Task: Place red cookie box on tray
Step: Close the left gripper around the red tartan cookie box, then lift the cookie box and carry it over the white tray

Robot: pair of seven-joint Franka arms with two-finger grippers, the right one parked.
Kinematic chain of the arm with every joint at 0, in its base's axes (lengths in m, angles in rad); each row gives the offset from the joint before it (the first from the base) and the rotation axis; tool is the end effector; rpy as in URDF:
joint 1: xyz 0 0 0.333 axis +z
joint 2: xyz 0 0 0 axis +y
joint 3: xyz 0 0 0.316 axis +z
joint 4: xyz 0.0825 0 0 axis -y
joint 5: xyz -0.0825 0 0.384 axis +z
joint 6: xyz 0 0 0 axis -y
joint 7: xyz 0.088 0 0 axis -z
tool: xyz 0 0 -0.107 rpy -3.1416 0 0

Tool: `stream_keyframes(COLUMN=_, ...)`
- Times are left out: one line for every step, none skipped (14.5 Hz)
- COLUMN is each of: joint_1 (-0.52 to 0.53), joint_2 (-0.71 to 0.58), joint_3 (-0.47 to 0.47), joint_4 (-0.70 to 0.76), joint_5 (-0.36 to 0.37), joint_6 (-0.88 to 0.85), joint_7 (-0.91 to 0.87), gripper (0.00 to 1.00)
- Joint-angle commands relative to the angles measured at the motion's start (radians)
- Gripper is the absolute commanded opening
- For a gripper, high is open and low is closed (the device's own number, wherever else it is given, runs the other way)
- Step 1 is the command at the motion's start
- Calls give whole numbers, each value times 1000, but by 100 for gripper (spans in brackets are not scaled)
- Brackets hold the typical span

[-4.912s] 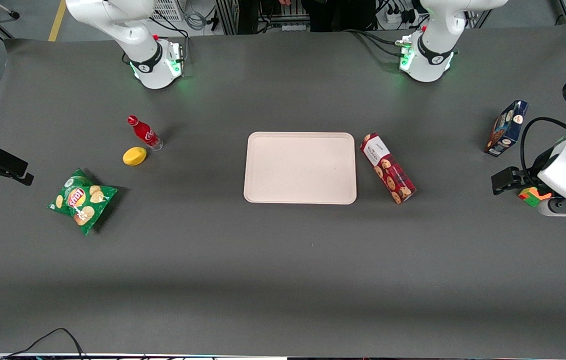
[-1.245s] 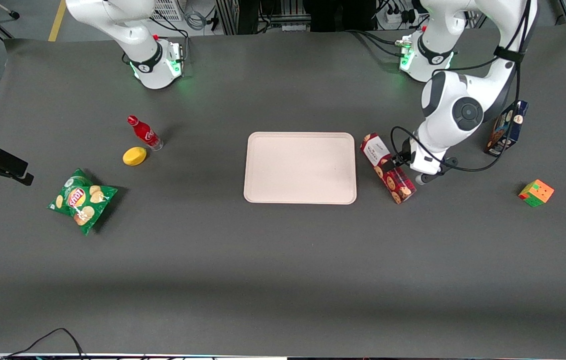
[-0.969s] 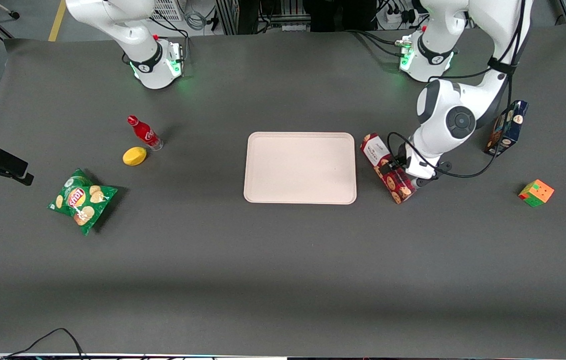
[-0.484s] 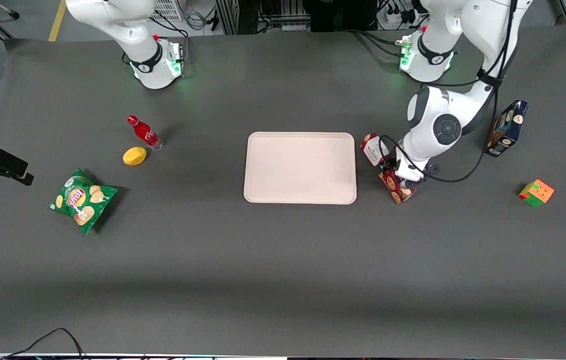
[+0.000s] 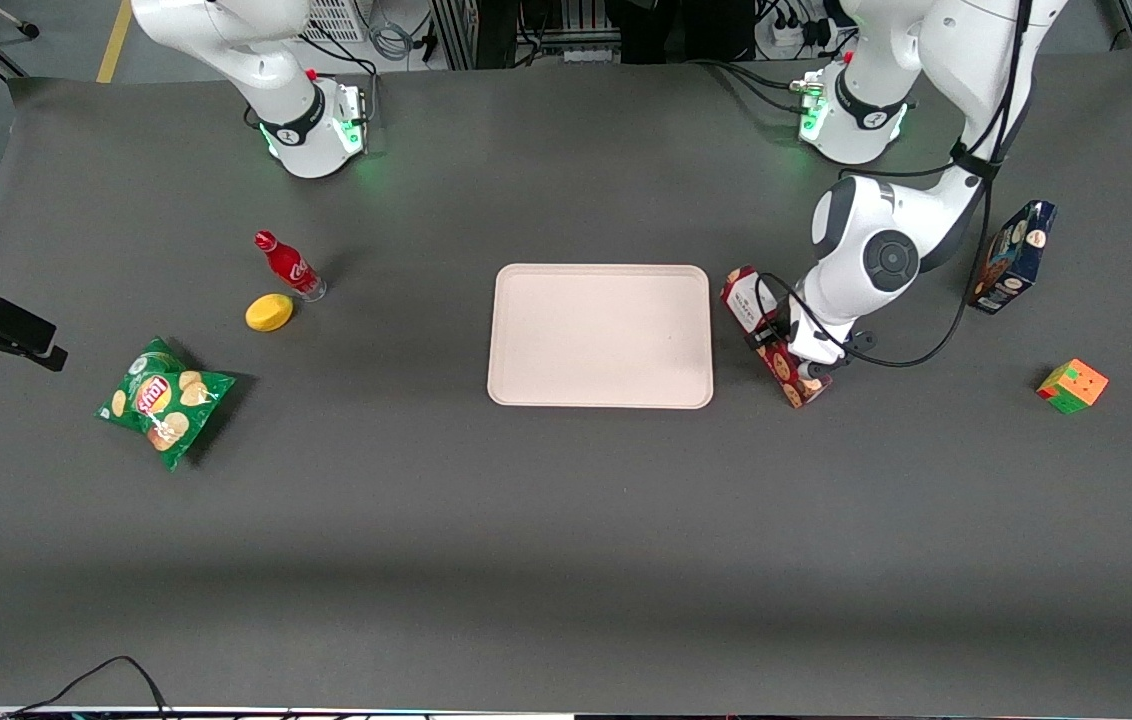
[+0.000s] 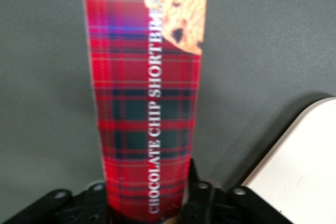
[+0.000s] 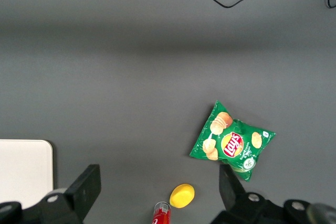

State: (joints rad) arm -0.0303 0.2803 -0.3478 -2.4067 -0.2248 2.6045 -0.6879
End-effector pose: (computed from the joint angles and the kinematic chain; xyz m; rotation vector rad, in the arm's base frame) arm 0.4548 -0.1827 0.1989 2.8948 0.7653 -0.2509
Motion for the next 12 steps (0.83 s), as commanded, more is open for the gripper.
stream_keyframes(joint_1=-7, joint_2=5, joint_3=0, joint_4=30, joint_5=12, joint_6=-9, joint_7=-22, gripper=0)
stream_keyframes(joint_1=-5, joint_2=-1, joint_3=0, joint_4=43, joint_5=12, joint_6=-20, joint_7=-22, gripper=0)
stream_keyframes(joint_1=-5, joint_2=-13, joint_3=1, joint_4=61, joint_5=12, joint_6=-52, joint_7=-22, gripper=0)
stream_keyframes(joint_1=-4, joint_2=-30, joint_3=3, joint_4=95, joint_5=13, joint_6=-114, joint_7=-24, gripper=0)
stream_keyframes(joint_1=-2, joint_2=-50, joint_3=6, joint_4=139, joint_5=19, joint_6=-208, joint_7=-24, gripper=0)
stream_keyframes(joint_1=1, joint_2=-79, joint_3=9, joint_4=197, joint_5=33, joint_6=-327, joint_7=-25, gripper=0)
stream_keyframes(joint_1=4, joint_2=-108, joint_3=13, joint_4=260, joint_5=56, joint_6=-445, joint_7=-36, gripper=0)
stream_keyframes(joint_1=4, joint_2=-124, joint_3=13, joint_4=340, joint_5=82, joint_6=-559, joint_7=-62, gripper=0)
stream_keyframes(joint_1=4, joint_2=-127, joint_3=12, joint_4=421, joint_5=123, joint_6=-655, joint_7=-97, gripper=0)
stream_keyframes(joint_1=3, joint_2=-125, joint_3=9, joint_4=508, joint_5=166, joint_6=-741, joint_7=-111, gripper=0)
stream_keyframes(joint_1=4, joint_2=-127, joint_3=7, joint_4=584, joint_5=185, joint_6=-817, joint_7=-111, gripper=0)
stream_keyframes(joint_1=4, joint_2=-127, joint_3=6, joint_4=656, joint_5=186, joint_6=-881, joint_7=-98, gripper=0)
